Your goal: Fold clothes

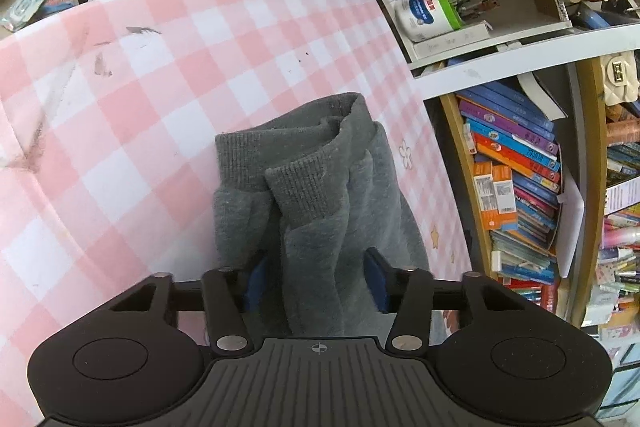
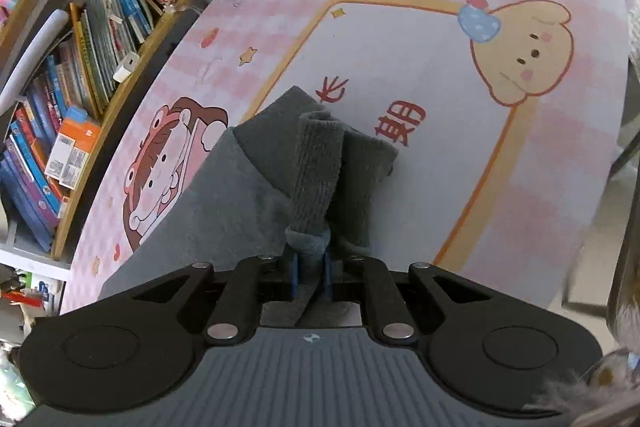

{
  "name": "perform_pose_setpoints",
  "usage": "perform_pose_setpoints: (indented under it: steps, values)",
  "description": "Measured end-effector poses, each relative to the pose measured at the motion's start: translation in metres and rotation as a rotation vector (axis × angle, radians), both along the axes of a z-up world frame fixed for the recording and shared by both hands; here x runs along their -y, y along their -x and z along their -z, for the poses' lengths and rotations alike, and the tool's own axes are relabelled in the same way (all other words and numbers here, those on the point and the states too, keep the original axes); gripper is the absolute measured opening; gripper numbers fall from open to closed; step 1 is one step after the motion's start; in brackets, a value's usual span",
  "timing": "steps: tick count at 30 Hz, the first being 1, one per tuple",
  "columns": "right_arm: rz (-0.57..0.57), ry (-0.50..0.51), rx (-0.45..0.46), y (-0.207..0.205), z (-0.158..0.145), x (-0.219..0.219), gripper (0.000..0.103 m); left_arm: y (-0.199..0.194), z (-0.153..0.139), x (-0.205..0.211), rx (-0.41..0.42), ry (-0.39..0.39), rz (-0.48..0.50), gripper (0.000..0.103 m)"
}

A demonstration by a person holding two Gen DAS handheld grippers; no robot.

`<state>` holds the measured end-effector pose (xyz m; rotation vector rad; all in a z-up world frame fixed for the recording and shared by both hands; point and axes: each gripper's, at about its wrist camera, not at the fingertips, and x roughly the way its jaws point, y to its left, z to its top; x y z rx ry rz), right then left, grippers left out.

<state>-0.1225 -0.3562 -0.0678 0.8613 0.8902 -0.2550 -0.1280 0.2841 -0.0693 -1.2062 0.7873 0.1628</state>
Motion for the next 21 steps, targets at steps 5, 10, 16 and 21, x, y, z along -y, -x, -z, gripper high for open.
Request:
perform_pose_setpoints:
  steps: [5, 10, 16, 21]
  values:
    - [0.003, -0.006, 0.002, -0.002, 0.002, 0.003, 0.010, -0.005, 0.003, 0.001, 0.014, 0.026, -0.011, 0.007]
    - [-0.019, 0.003, 0.087, -0.005, -0.020, 0.005, 0.008, 0.000, -0.035, -0.005, 0.227, 0.056, 0.013, 0.006]
    - [-0.044, 0.010, 0.107, 0.008, -0.039, 0.015, 0.008, 0.014, -0.034, -0.024, 0.151, 0.007, 0.028, 0.006]
    - [-0.039, 0.020, -0.027, 0.010, -0.006, 0.002, 0.010, 0.016, -0.005, -0.016, 0.009, -0.030, 0.052, 0.008]
